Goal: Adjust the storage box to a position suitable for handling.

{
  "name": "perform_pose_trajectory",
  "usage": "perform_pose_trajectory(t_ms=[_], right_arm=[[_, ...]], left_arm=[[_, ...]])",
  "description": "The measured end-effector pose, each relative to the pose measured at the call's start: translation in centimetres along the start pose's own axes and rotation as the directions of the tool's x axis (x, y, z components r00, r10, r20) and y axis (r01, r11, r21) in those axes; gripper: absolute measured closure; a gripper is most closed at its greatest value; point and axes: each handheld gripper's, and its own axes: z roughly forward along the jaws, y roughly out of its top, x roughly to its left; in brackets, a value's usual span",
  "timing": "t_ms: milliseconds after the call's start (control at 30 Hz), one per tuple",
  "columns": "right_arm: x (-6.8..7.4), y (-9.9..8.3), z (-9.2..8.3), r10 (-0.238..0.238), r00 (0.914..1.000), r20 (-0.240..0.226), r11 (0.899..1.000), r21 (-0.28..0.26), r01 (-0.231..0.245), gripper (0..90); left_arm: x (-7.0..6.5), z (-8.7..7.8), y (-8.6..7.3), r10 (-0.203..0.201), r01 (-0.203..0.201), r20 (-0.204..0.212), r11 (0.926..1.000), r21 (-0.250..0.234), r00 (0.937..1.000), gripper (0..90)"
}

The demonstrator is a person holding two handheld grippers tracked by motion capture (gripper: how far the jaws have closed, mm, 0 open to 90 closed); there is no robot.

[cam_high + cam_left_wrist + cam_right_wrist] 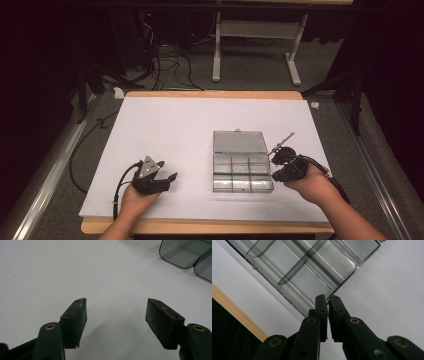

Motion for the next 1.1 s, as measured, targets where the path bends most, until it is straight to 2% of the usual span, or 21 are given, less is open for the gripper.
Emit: perform_pose_trajectory(t_ms=[267,367,500,767,1100], right_arm=[[1.7,1.3,1.0,-0.057,0.9982,-0.017,0.998,-0.002,0.057,87.0],[2.5,1.8,1.2,-0.055,0.9982,-0.024,0.998,0.006,0.055,87.0],[3.2,2.5,1.7,-0.082,0.9962,-0.030,0.997,0.009,0.082,87.0],[4.4,3.7,3.0,-0.145,0.9882,-0.050,0.989,0.004,0.145,86.9],[5.1,4.6,4.4,-0.157,0.9863,-0.050,0.987,0.015,0.158,86.8]], left_arm=[[0.0,0.0,0.0,0.000,0.000,0.002,1.0000,-0.001,1.0000,34.0],[0.0,0.0,0.0,0.000,0.000,0.002,1.0000,-0.001,1.0000,34.0],[0.0,-0.1,0.0,-0.001,0.001,0.005,1.0000,-0.006,1.0000,34.0],[0.1,0.0,0.0,-0.003,0.003,0.007,1.0000,0.003,1.0000,34.1],[0.0,0.0,0.0,-0.002,0.002,0.009,1.0000,-0.006,1.0000,34.0]])
